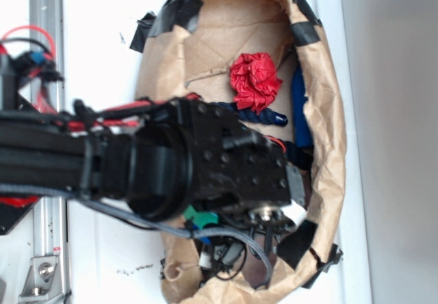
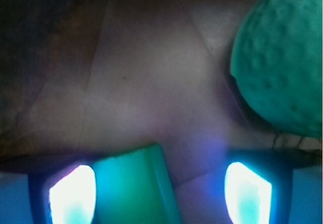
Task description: Grab the green block.
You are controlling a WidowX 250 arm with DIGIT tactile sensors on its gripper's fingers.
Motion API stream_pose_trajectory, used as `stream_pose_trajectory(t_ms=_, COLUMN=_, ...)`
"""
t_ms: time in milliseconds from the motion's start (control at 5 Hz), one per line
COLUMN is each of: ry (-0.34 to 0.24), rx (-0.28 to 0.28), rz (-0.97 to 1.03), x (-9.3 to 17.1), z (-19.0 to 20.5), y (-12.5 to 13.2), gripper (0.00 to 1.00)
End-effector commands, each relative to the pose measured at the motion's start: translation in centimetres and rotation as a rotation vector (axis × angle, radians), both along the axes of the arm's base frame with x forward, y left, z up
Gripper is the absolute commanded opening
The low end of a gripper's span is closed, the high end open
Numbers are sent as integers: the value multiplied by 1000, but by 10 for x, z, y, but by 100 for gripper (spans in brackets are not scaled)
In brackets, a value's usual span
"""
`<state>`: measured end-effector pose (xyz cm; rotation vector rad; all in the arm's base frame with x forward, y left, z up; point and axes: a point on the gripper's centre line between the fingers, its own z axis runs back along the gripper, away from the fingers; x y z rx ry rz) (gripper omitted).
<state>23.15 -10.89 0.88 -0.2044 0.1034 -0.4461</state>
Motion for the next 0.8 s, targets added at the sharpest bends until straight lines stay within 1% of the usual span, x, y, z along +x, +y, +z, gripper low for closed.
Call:
stream_pose_trajectory(t_ms=0, ry=-43, rx=159, rz=78, x=-19, z=16, y=38, gripper=100)
stream_pose_trajectory(t_ms=200, ry=-89, rx=168, rz=177, x=-6, z=35, y=81, gripper=100)
stream_pose_trajectory(t_ms=400, ry=-95, rx=181, rz=215, x=-1, z=35, y=105, gripper=100)
stream_pose_trajectory(t_ms=600, ry=-85, rx=151, rz=206, x=3, z=35, y=100, gripper=100)
